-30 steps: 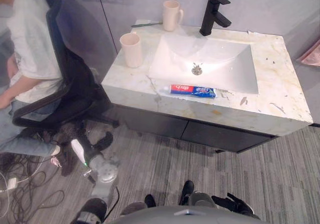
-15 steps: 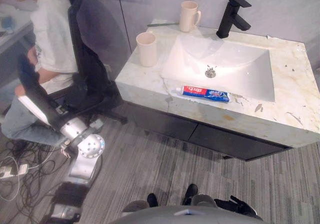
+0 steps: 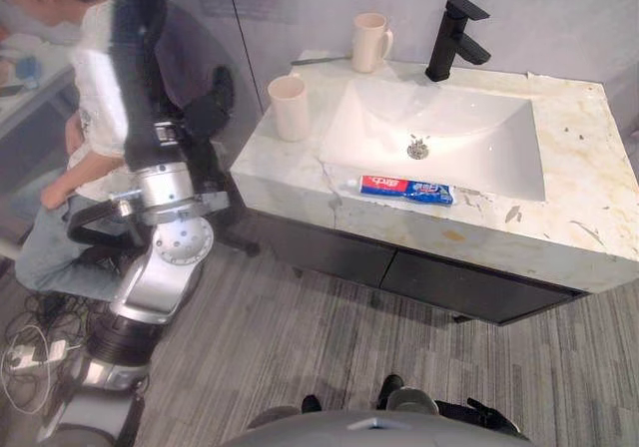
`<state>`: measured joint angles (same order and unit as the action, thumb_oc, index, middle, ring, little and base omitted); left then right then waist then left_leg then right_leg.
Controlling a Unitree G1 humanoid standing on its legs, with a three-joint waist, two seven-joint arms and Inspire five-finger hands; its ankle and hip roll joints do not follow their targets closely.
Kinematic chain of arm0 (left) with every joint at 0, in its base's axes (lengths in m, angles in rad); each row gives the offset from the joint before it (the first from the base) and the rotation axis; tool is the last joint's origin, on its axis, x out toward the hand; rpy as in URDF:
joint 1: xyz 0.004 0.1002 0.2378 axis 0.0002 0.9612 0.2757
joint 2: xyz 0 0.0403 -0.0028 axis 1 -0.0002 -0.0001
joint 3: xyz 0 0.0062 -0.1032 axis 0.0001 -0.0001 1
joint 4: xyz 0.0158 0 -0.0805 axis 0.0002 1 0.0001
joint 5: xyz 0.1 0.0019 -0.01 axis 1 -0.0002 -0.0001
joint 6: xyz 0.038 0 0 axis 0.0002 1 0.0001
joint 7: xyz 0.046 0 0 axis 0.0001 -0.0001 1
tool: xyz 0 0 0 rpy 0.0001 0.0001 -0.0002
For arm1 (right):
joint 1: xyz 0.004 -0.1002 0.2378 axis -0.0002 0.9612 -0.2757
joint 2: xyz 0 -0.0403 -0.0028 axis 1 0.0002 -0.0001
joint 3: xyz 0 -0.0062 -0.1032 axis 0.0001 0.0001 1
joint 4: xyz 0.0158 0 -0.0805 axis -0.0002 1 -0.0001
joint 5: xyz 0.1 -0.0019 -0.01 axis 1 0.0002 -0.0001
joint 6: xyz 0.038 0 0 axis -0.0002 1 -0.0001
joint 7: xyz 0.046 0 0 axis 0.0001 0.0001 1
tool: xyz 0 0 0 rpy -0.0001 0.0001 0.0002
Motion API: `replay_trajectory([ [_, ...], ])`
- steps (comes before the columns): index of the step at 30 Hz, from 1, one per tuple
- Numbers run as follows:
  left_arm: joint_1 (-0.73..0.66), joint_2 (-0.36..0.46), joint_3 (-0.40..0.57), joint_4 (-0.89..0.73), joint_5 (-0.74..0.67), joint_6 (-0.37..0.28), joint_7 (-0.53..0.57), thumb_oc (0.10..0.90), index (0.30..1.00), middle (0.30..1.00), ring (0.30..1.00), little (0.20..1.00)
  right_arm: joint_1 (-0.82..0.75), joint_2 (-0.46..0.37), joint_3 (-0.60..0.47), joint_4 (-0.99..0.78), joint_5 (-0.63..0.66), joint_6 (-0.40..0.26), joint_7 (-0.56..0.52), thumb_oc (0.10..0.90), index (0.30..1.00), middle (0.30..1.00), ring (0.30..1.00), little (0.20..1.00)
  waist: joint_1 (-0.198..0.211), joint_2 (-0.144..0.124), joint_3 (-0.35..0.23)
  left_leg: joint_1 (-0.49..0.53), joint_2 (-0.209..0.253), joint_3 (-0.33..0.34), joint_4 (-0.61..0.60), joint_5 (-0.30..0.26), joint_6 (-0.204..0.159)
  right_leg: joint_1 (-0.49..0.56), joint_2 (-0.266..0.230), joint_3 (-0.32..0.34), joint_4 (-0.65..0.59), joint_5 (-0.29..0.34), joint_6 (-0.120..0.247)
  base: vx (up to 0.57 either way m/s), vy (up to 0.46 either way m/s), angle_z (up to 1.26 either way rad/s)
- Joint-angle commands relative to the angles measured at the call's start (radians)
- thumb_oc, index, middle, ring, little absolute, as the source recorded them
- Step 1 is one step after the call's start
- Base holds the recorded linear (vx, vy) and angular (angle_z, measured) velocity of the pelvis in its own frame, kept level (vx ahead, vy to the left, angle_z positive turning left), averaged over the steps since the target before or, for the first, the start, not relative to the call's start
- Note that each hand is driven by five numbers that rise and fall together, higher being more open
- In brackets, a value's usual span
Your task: Organize the bathroom.
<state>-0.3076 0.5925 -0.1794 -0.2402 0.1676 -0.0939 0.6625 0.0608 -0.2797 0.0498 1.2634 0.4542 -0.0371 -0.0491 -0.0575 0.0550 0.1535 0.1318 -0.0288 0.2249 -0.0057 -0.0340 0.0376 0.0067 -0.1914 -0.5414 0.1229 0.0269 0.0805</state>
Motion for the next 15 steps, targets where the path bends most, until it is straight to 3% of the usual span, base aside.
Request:
replay_trajectory([
  [1,-0.082,0.059,-0.012,-0.099,0.060,-0.009,-0.099,0.800,0.900,0.900,0.900,0.900,0.001,0.031,0.033,0.039,-0.057,0.006,0.007,0.800,0.900,0.900,0.900,0.900,-0.001,-0.012,-0.042,0.026,-0.039,0.003,-0.009,-0.080,-0.015,-0.106,0.014,0.057,-0.001,0.034,0.067,0.00,0.000,0.00],
  [2,-0.086,0.062,-0.016,-0.101,0.061,-0.003,-0.107,0.800,0.900,0.900,0.900,0.900,0.001,0.032,0.032,0.040,-0.057,0.006,0.006,0.800,0.900,0.900,0.900,0.900,-0.001,-0.012,-0.042,0.026,-0.039,0.004,-0.010,-0.080,-0.015,-0.106,0.014,0.057,0.000,0.034,0.068,0.00,0.000,0.00],
  [3,-0.127,0.098,-0.058,-0.131,0.069,0.035,-0.202,0.800,0.900,0.900,0.900,0.900,-0.003,0.031,0.035,0.045,-0.067,0.010,0.005,0.800,0.900,0.900,0.900,0.900,-0.007,-0.007,-0.042,0.030,-0.041,0.005,-0.012,-0.080,-0.015,-0.110,0.013,0.059,0.002,0.038,0.073,0.00,0.000,0.00],
  [7,-0.173,0.157,-0.097,-0.151,0.055,0.060,-0.284,0.800,0.900,0.900,0.900,0.900,-0.008,0.026,0.034,0.052,-0.078,0.009,0.003,0.800,0.900,0.900,0.900,0.900,-0.012,0.003,-0.040,0.031,-0.043,0.009,-0.015,-0.080,-0.015,-0.112,0.015,0.066,0.001,0.039,0.077,0.00,0.000,0.00],
  [12,-0.246,0.227,-0.152,-0.151,-0.045,0.074,-0.398,0.800,0.900,0.900,0.900,0.900,-0.019,0.014,0.038,0.054,-0.079,0.017,0.007,0.800,0.900,0.900,0.900,0.900,-0.019,0.010,-0.039,0.037,-0.045,0.015,-0.017,-0.081,-0.013,-0.117,0.009,0.070,0.004,0.045,0.083,0.00,0.000,0.00],
  [15,-0.284,0.252,-0.185,-0.146,-0.035,0.075,-0.462,0.800,0.900,0.900,0.900,0.900,-0.024,0.008,0.042,0.047,-0.077,0.029,0.009,0.800,0.900,0.900,0.900,0.900,-0.024,0.013,-0.040,0.041,-0.045,0.017,-0.017,-0.082,-0.013,-0.120,0.008,0.072,0.008,0.046,0.084,0.00,0.000,0.00],
])
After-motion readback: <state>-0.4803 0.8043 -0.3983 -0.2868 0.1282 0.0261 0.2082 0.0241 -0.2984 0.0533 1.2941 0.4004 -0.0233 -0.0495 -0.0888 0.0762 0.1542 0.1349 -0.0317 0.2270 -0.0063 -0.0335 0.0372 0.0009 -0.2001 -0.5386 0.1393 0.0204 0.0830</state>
